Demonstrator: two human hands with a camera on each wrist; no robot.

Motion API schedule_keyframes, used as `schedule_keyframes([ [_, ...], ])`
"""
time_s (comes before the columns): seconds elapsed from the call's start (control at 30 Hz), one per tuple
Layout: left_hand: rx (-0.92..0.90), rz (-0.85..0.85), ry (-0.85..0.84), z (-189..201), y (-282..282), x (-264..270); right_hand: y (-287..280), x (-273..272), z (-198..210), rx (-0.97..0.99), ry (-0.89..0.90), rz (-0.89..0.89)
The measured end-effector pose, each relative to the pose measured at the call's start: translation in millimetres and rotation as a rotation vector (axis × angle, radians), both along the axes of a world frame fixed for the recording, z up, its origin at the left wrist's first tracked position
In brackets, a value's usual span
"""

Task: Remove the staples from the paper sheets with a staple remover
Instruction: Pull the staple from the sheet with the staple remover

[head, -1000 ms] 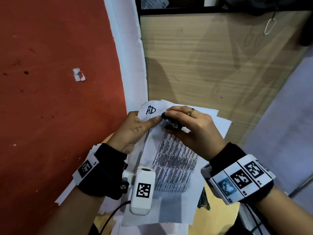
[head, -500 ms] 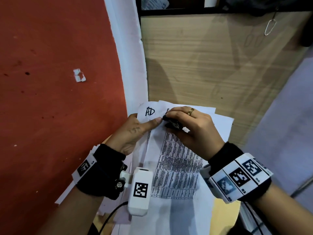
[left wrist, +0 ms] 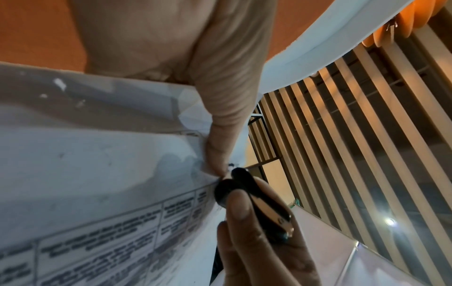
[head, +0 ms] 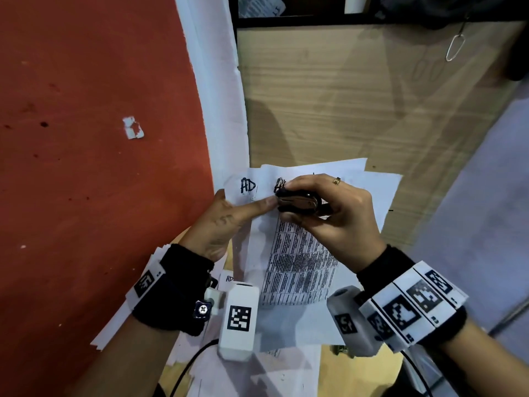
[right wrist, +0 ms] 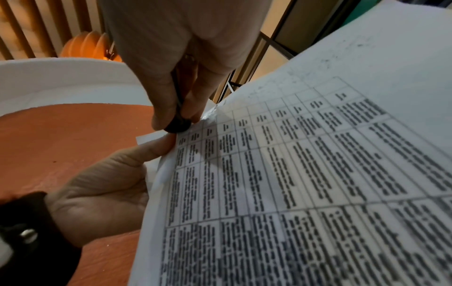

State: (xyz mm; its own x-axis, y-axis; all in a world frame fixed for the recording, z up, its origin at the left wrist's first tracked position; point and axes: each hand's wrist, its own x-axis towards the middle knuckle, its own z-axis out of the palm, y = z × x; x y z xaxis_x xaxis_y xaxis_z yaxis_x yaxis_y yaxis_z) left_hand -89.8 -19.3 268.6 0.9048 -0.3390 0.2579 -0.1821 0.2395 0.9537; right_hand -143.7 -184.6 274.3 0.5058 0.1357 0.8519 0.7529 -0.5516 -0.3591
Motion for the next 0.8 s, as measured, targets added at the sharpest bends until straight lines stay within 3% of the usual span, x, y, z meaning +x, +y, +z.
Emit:
schedule_keyframes([
  [0.23,0.069,0.137,-0.135,-5,-16,-4,1,-1,-1,-0.002,-0.041,-0.036],
  [0.4,0.151,0.336,-0.28,-13,-28,-1,4,5,-11,-0.205,-0.178,-0.264],
  [0.5,0.197,0.445,-0.32,-19,-22,9,0,5,-13,-0.229,-0.204,-0.374],
  [0.63,0.208,0.403,-0.243,-19,-10,15,-15,6,-23,-0.226,-0.119,-0.417],
  [0.8,0.16,0.322,-0.183,-19,-6,18,-20,9,-53,-0.147,0.156,-0.368],
])
